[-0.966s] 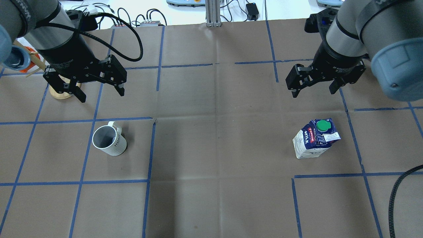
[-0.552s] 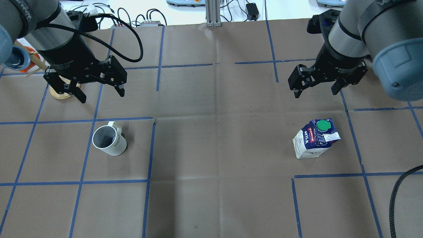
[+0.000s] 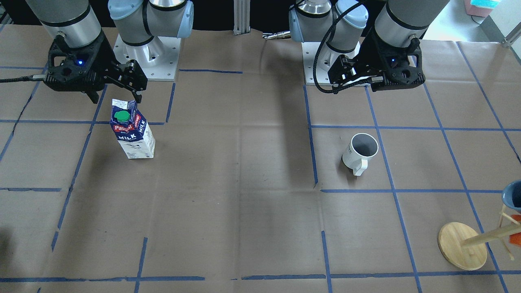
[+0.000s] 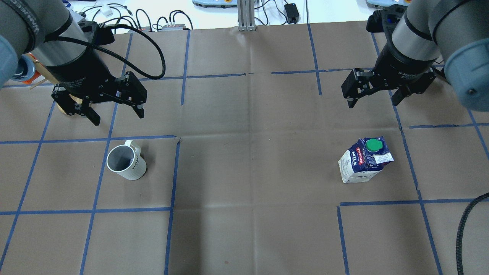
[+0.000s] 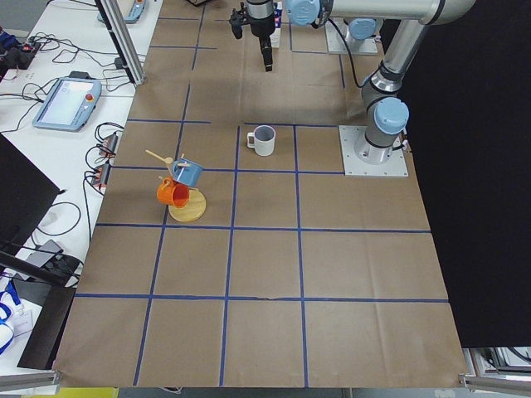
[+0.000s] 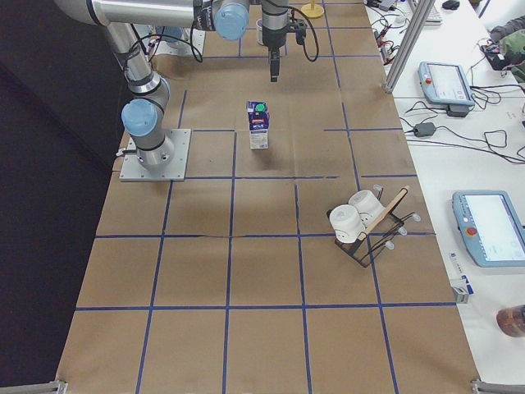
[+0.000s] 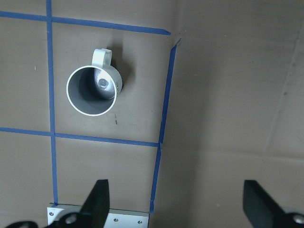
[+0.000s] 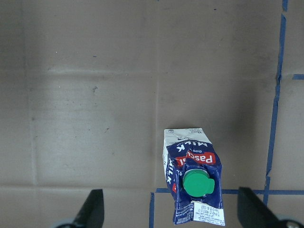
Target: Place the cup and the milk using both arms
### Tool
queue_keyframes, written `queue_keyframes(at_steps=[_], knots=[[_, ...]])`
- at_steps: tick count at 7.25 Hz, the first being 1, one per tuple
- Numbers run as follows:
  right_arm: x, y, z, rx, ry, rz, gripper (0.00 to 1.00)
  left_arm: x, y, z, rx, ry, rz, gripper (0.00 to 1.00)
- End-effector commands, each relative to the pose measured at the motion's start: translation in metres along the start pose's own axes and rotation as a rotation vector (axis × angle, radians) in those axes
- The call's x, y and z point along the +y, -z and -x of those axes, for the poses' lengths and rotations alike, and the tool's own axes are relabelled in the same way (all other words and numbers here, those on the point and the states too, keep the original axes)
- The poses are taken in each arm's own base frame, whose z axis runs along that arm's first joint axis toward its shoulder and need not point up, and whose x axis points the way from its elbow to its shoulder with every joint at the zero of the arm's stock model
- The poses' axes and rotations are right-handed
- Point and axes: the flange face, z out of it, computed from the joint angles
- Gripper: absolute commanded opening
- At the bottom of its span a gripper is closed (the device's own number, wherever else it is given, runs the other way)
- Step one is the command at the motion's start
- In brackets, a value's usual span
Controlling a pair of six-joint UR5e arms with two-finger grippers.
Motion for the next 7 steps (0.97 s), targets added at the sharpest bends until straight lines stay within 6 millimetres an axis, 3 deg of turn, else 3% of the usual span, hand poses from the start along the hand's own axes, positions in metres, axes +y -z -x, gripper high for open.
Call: queue_keyframes(at_steps=[1, 3, 5, 7], knots=[[-0.004, 0.015, 0.003, -0.003, -0.026, -0.024, 1.0, -0.019, -0.025, 0.033, -0.054, -0.119, -0.042, 1.0], [-0.01, 0.02, 0.006, -0.013, -0.077, 0.025, 1.0, -0.019, -0.08, 0.084, -0.054, -0.235, -0.073, 1.0], [-0.011, 0.021, 0.011, -0.011, -0.064, 0.024, 1.0, -0.024, -0.125, 0.13, -0.038, -0.157, -0.073, 1.0], [-0.01, 0.021, 0.014, -0.011, -0.06, 0.025, 1.0, -0.025, -0.163, 0.133, -0.033, -0.145, -0.06, 1.0]])
